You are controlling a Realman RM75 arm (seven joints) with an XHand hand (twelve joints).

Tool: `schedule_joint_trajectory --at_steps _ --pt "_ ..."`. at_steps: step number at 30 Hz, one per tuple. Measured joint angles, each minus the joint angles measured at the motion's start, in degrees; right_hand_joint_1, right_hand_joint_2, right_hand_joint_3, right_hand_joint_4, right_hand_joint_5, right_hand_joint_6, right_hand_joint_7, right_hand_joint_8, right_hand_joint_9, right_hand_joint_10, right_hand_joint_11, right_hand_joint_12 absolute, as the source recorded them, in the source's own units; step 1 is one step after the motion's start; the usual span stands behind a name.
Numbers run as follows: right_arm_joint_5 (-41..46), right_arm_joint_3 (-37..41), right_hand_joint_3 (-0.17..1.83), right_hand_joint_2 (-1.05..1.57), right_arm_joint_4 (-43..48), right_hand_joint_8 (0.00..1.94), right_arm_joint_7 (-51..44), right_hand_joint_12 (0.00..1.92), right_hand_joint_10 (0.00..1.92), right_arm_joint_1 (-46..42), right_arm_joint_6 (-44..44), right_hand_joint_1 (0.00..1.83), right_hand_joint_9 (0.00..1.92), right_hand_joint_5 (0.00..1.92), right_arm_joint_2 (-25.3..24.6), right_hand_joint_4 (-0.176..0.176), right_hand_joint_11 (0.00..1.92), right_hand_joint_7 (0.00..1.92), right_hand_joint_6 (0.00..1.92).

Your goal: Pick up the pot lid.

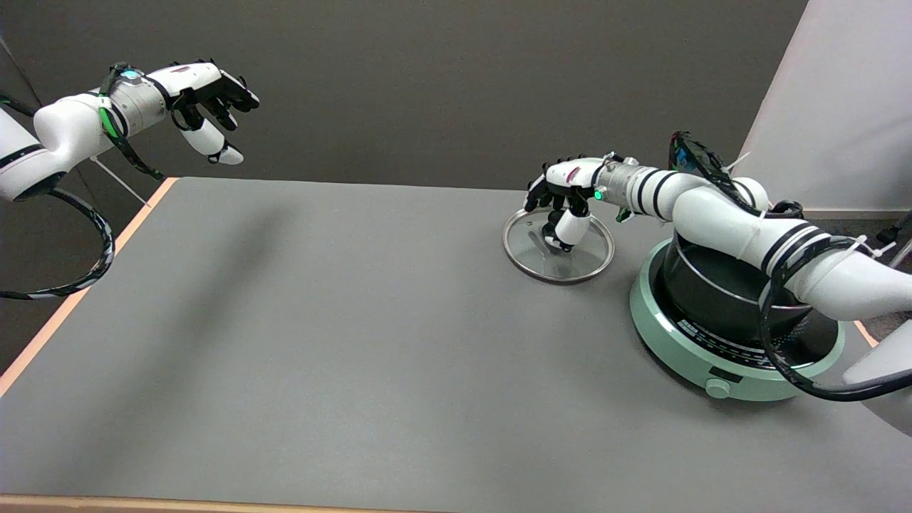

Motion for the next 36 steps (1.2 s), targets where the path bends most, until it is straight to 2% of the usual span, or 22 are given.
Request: schedule_joint_trajectory --at_steps 6,7,10,16,36 --pt "-0.5 0.0 0.98 0.51 0.0 0.22 -0.1 1.40 0.50 0.0 -0.3 1.04 0.62 0.63 0.1 0.098 0.40 0.61 0.33" --pt "-0.6 0.0 0.99 0.52 0.0 0.21 -0.2 1.36 0.52 0.0 -0.4 1.01 0.61 0.63 0.2 0.101 0.40 0.62 0.36" --pt "-0.8 0.0 0.98 0.52 0.0 0.21 -0.2 1.08 0.50 0.0 -0.5 0.99 0.60 0.65 0.2 0.110 0.41 0.63 0.38" --pt "-1.5 0.1 0.97 0.52 0.1 0.21 -0.3 0.93 0.48 0.0 -0.5 1.00 0.60 0.66 0.4 0.117 0.38 0.64 0.40" --pt "-2.7 0.2 0.97 0.52 -2.6 0.21 -0.3 0.91 0.47 0.0 0.1 1.00 0.59 0.66 0.1 0.124 0.38 0.62 0.41"
